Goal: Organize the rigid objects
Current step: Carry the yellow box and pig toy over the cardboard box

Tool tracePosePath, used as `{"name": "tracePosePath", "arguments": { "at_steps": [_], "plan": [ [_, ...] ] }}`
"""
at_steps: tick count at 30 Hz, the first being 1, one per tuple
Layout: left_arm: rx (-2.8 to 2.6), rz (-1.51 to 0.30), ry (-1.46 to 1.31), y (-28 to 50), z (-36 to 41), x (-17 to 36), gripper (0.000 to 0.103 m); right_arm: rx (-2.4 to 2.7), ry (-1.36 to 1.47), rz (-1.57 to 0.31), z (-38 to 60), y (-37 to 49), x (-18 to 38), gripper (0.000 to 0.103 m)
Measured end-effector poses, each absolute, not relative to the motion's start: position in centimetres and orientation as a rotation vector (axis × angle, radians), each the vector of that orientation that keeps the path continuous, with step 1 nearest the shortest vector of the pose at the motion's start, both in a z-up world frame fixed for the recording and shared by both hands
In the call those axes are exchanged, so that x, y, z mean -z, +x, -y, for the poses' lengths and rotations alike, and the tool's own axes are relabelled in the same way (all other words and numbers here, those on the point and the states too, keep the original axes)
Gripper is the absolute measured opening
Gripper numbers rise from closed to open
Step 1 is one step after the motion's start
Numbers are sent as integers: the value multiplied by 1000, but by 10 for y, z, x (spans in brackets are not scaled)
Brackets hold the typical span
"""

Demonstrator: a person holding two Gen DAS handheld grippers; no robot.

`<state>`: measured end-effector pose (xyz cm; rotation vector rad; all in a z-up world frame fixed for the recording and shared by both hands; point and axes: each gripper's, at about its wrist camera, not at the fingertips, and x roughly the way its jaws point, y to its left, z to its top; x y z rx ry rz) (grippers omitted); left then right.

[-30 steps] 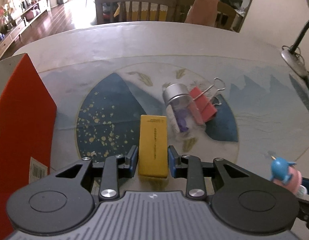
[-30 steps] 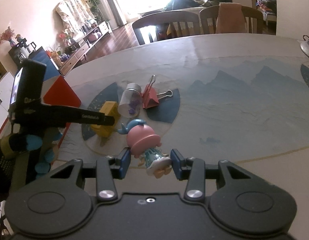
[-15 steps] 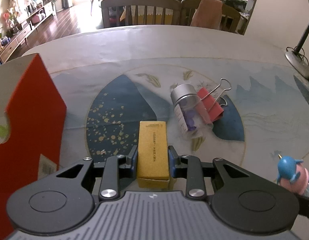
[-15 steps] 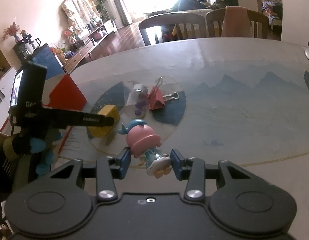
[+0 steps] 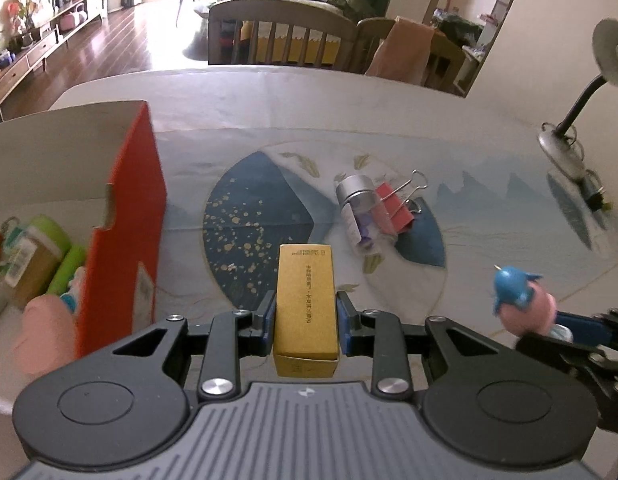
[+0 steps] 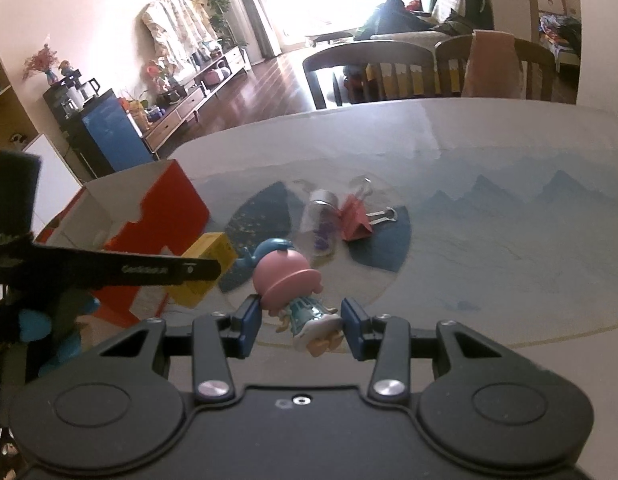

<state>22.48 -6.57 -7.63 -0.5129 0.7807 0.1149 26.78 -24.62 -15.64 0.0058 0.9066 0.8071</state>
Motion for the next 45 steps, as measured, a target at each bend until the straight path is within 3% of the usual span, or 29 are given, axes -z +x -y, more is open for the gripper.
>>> {"name": "tracePosePath", "arguments": {
  "at_steps": [21,45],
  "plan": [
    [-154,-636,-562,138,-31,30,29,-902,-43,-811,134,232,97,42],
    [-252,-670,-548,87,-150,73,29,-908,-138,-809,6,205,107,42]
  ]
}}
